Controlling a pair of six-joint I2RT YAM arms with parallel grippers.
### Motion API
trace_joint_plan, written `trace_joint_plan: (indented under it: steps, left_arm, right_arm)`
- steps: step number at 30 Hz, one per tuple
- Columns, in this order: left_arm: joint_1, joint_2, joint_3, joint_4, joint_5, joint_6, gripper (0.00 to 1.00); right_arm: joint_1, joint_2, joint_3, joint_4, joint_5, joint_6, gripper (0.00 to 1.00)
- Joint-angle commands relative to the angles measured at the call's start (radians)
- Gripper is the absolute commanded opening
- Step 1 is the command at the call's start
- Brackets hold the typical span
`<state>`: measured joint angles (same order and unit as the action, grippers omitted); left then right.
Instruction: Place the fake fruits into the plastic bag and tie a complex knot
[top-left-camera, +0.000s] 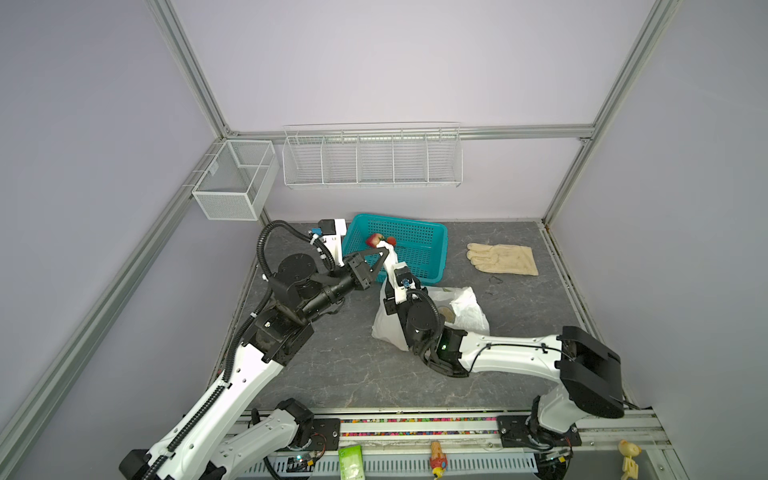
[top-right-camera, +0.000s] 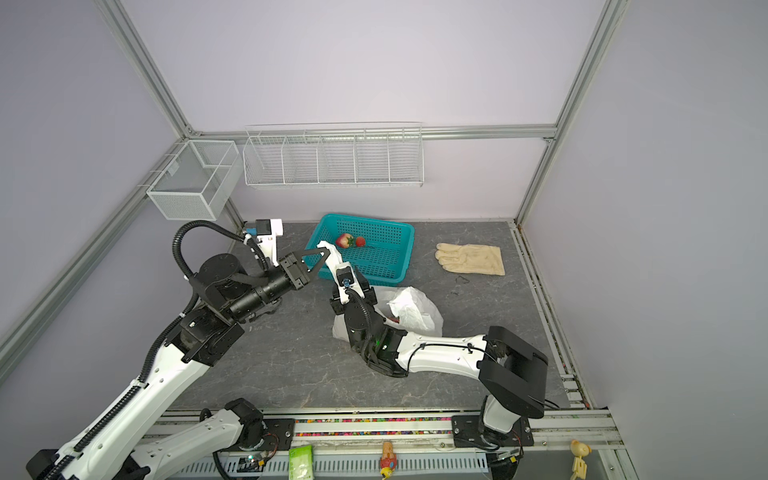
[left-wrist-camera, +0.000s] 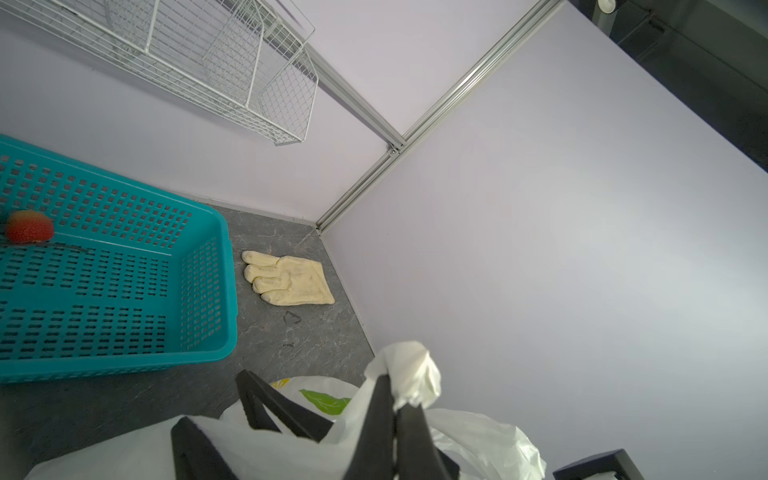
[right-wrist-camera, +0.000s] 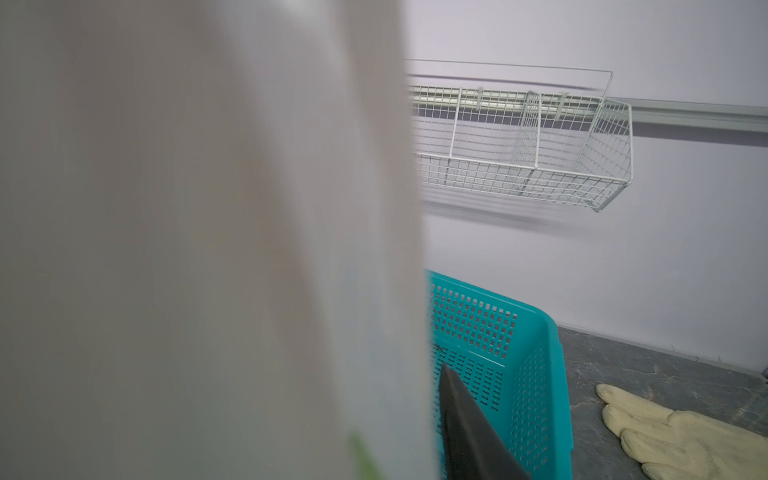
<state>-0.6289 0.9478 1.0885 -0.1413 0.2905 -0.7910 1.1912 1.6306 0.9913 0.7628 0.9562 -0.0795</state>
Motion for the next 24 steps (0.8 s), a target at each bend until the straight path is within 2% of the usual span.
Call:
trace_joint_plan:
  steps: [1, 5, 9, 12, 14, 17, 20, 22, 24]
  left_arm:
    - [0.0, -0.004, 0.068, 0.016, -0.029, 0.036, 0.0]
    - [0.001, 0.011, 0.114, -0.037, -0.052, 0.093, 0.0]
    - [0.004, 0.024, 0.13, -0.061, -0.075, 0.131, 0.0]
    - [0.019, 0.039, 0.142, -0.075, -0.076, 0.15, 0.0]
    - [0.023, 0.05, 0.15, -0.073, -0.065, 0.159, 0.0]
    - [0.024, 0.064, 0.158, -0.069, -0.051, 0.167, 0.0]
    - [0.026, 0.07, 0.16, -0.076, -0.051, 0.181, 0.0]
    - [0.026, 0.071, 0.162, -0.085, -0.056, 0.192, 0.0]
    - [0.029, 0.076, 0.168, -0.098, -0.058, 0.2, 0.0]
  right_arm:
    - [-0.009, -0.022, -0.04, -0.11, -0.036, 0.047, 0.36]
    - [-0.032, -0.046, -0.051, -0.197, -0.118, 0.092, 0.26]
    - [-0.062, -0.089, -0.064, -0.239, -0.243, 0.099, 0.11]
    - [-0.081, -0.114, -0.05, -0.285, -0.339, 0.087, 0.08]
    - [-0.091, -0.126, -0.026, -0.345, -0.389, 0.081, 0.09]
    - [-0.104, -0.15, 0.013, -0.445, -0.452, 0.069, 0.27]
    - [-0.12, -0.187, 0.043, -0.539, -0.527, 0.059, 0.53]
    - [-0.13, -0.216, 0.075, -0.625, -0.609, 0.042, 0.67]
    - [-0.135, -0.235, 0.128, -0.74, -0.673, 0.013, 0.88]
